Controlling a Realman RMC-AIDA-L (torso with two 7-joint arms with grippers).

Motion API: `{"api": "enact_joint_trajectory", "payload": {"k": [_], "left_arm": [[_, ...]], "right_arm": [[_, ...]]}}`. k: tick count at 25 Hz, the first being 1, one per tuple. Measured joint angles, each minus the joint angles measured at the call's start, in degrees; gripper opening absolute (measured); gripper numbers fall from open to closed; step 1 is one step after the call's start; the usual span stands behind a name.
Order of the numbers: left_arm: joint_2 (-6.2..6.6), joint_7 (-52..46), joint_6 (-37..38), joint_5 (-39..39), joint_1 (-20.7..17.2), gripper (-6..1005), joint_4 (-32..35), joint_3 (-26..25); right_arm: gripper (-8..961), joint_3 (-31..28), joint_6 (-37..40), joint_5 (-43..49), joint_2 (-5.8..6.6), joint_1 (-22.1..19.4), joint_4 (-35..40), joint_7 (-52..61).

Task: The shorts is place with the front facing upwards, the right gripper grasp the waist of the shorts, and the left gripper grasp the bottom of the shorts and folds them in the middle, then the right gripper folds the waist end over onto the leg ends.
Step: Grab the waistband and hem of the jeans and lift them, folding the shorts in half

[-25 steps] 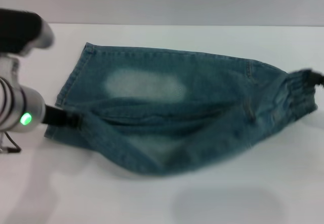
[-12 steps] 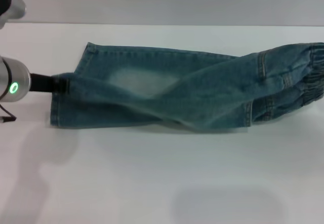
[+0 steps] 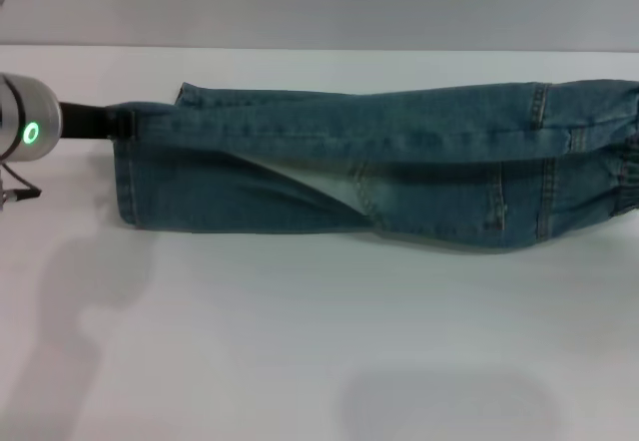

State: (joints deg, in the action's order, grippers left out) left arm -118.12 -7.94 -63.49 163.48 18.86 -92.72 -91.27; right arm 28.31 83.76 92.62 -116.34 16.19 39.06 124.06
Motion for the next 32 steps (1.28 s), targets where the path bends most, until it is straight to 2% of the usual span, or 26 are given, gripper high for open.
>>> {"api": "enact_joint_trajectory", "payload": {"k": [10,17,20,23,26,28,29,32], "left_arm": [[0.0,0.4,2.09,-0.58,3.5,106,3.48,-0.67],[0.09,0.49,6.68,-2.96,4.62,106,6.33,-0.71],[0.05,0.95,13.51,-5.13,5.36,106,10.8,-0.31],[-0.03,1.7,24.15,-9.22,7.43,106,18.53,-0.04],[0.08,4.46,28.57,-13.84,11.4,106,25.96,-0.51],[0.02,6.43,29.84,-15.15,12.91,106,28.39,-0.68],[-0.04,7.4,30.71,-15.65,13.33,142,29.2,-0.71],[-0.06,8.16,31.54,-16.9,13.56,251,29.39,-0.62]], "right_arm": [[-2,-0.58,-1.26,-0.05,-0.01,0.7,-0.62,-0.31],[-1,-2.15,-5.78,-0.4,0.5,2.74,-5.08,-2.19],[-2,-5.34,-10.38,-0.7,1.51,4.65,-9.54,-3.31],[5,-9.17,-16.04,-2.09,3.55,8.01,-15.37,-8.76],[12,-9.57,-17.37,-3.25,3.91,8.99,-16.38,-11.09],[17,-9.48,-17.94,-3.54,3.98,9.56,-16.43,-11.89],[19,-9.36,-18.24,-3.54,4.03,9.77,-16.4,-12.17],[159,-9.07,-18.4,-3.51,4.11,9.71,-15.97,-13.29]]}}
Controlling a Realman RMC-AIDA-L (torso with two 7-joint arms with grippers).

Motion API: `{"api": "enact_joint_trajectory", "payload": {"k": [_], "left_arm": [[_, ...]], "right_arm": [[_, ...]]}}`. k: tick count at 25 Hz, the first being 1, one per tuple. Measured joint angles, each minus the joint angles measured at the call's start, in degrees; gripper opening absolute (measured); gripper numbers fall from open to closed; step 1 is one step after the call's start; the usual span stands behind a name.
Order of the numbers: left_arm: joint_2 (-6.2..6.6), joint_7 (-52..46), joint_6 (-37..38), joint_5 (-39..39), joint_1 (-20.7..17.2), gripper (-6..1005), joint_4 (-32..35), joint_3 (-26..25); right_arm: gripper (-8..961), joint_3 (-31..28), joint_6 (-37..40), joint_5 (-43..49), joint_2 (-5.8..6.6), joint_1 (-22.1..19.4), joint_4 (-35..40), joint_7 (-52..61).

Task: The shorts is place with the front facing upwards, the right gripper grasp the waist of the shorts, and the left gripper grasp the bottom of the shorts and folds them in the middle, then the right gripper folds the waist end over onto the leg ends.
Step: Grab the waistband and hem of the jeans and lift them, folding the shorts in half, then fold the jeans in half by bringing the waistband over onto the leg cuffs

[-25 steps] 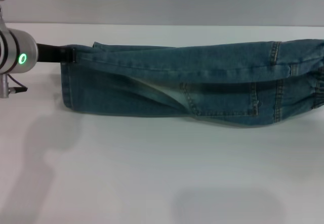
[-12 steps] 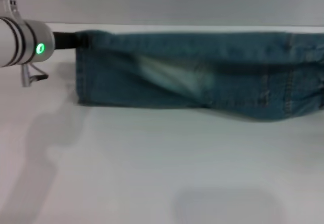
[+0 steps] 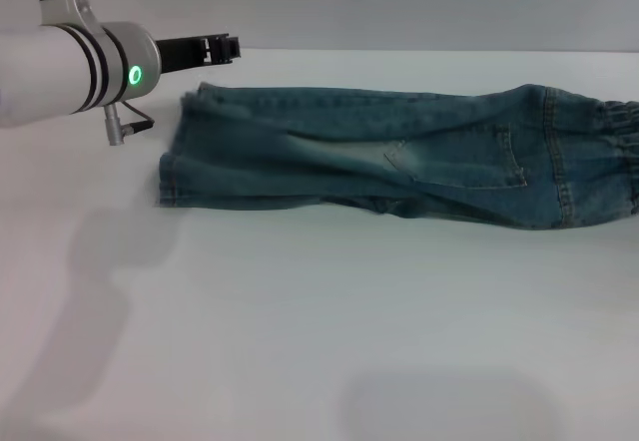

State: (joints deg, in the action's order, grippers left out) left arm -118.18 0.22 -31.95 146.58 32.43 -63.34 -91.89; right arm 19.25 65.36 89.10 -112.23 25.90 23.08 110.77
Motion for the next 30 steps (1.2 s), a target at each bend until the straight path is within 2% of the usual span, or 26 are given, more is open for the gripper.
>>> {"api": "enact_joint_trajectory", "payload": {"k": [1,2,4,8,12,13,15,21,22,30], "left_arm": [[0.06,0.02,-0.19,-0.29,-0.03,287,-0.36,0.01],[0.17,0.25,-0.9,-0.49,-0.36,364,-1.35,0.01],[0.2,0.73,-1.7,-0.56,-0.97,517,-2.69,-0.03],[0.24,1.62,-3.91,-0.71,-2.19,605,-4.91,-0.13],[0.31,2.39,-5.92,-0.79,-2.29,692,-4.97,-0.25],[0.31,2.39,-5.92,-0.79,-2.29,714,-4.97,-0.25],[0.32,2.89,-6.42,-0.83,-2.29,758,-4.97,-0.28],[0.28,3.8,-7.79,-1.14,-2.39,802,-5.17,-0.21],[0.28,3.8,-7.85,-1.16,-2.42,802,-5.22,-0.15],[0.24,5.17,-8.91,-1.35,-2.47,802,-5.23,-0.28]], "right_arm": [[205,0.22,0.97,0.15,-0.37,-0.76,0.91,-0.79],[244,0.22,0.97,0.15,-0.37,-0.76,0.91,-0.79],[321,0.6,2.26,0.29,-1.41,-1.94,2.58,-1.53],[476,1.61,3.94,0.36,-4.43,-4.95,6.0,-2.77],[631,1.95,4.4,0.37,-5.98,-7.35,6.71,-2.78],[670,2.01,4.37,0.37,-6.07,-7.65,6.22,-2.78],[669,2.04,4.03,0.4,-6.04,-8.1,5.39,-2.76],[670,1.84,1.67,0.29,-5.27,-8.56,1.92,-1.32],[670,2.11,1.04,0.39,-4.93,-8.23,0.54,-0.6],[669,2.32,-1.93,0.49,-4.88,-6.91,-1.88,-0.44]]}}
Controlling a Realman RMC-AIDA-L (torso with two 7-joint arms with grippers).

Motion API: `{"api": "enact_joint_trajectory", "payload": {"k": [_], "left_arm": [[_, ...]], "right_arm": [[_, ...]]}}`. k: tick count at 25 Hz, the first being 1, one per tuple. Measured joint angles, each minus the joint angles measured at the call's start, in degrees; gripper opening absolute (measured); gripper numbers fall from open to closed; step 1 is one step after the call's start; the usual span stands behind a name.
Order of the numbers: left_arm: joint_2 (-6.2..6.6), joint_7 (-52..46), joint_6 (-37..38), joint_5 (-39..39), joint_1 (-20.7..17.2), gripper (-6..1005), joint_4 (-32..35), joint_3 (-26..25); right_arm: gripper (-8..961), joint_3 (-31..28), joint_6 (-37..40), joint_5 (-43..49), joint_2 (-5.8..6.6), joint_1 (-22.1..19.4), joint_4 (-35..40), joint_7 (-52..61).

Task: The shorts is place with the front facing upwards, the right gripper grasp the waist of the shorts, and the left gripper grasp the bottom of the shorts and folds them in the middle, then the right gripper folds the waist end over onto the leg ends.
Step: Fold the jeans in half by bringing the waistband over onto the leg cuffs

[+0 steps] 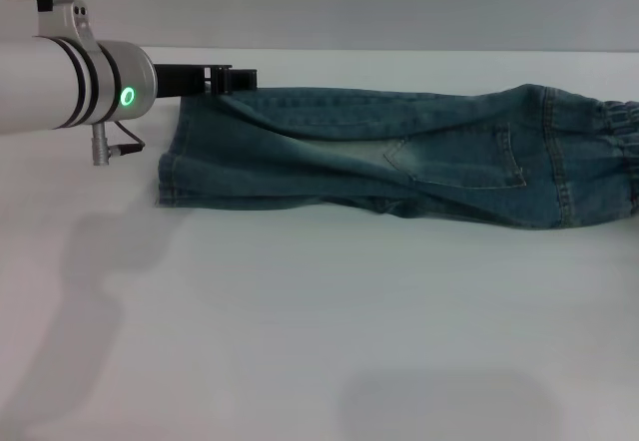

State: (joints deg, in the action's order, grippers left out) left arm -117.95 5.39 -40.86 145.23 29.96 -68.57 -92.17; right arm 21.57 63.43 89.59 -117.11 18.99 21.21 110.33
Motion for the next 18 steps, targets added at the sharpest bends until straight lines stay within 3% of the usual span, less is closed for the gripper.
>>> {"api": "enact_joint_trajectory", "payload": {"k": [18], "left_arm": [[0.0,0.15,-0.14,-0.13,0.01,802,0.02,-0.2]], "right_arm": [[662,1.33,-5.96,0.06,0.64,3.47,-2.28,0.02]]}}
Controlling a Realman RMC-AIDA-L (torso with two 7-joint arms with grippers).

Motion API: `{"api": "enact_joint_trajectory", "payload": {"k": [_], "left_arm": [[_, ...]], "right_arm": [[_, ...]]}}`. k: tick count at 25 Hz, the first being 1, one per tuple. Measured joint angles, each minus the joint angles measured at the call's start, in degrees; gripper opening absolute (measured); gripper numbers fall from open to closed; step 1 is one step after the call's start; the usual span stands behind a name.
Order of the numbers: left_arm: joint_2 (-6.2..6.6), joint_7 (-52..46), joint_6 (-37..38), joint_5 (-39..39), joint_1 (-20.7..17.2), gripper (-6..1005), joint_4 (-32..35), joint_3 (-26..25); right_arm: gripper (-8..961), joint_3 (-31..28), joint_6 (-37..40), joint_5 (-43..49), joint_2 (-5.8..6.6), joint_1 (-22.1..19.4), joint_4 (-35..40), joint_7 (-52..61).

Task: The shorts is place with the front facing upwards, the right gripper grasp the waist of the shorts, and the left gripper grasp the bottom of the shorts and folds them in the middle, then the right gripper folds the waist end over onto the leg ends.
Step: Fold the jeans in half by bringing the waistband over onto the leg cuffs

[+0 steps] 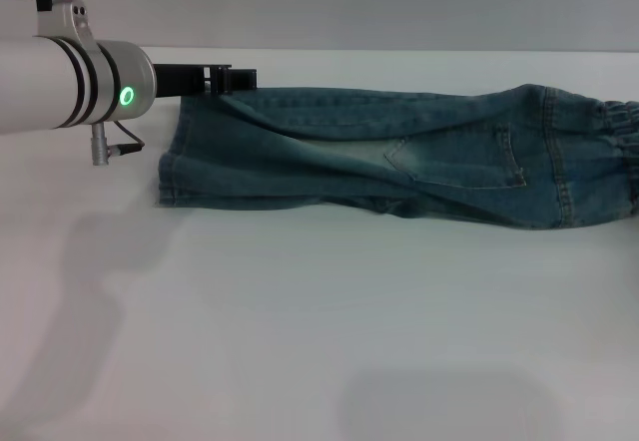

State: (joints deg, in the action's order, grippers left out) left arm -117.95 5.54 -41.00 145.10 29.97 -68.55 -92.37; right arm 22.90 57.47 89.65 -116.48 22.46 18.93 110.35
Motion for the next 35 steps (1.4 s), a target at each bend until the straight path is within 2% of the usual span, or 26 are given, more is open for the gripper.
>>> {"api": "enact_joint_trajectory", "payload": {"k": [10,16,18,19,20,26,30,35], "left_arm": [[0.0,0.0,0.03,0.0,0.15,802,0.1,-0.01],[0.05,0.0,0.05,0.01,0.22,802,0.13,-0.01],[0.06,0.0,0.05,0.0,0.22,802,0.12,-0.01],[0.07,0.0,0.05,0.0,0.22,802,0.1,-0.01],[0.07,0.0,0.05,-0.01,0.18,802,-0.02,-0.01],[0.09,0.04,-0.18,-0.08,-0.02,802,-0.3,-0.01],[0.09,0.57,-0.23,-0.4,-0.05,802,-0.25,-0.01],[0.09,1.74,-0.42,-1.27,-0.15,802,-0.25,-0.63]], "right_arm": [[655,1.06,-1.64,0.04,0.26,2.35,-2.66,0.21],[651,4.17,-3.16,4.63,1.05,3.39,-2.84,6.16],[650,4.25,-3.09,5.08,1.01,3.42,-2.68,6.54],[649,4.26,-2.11,5.07,0.56,3.0,-1.64,6.31],[603,4.26,-2.11,5.07,0.56,3.0,-1.64,6.31],[340,4.18,0.71,4.92,-1.51,1.5,3.66,5.28],[186,4.08,1.04,4.89,-1.64,1.46,3.67,4.79],[121,3.49,1.19,4.76,-1.68,1.4,3.48,3.68]]}}
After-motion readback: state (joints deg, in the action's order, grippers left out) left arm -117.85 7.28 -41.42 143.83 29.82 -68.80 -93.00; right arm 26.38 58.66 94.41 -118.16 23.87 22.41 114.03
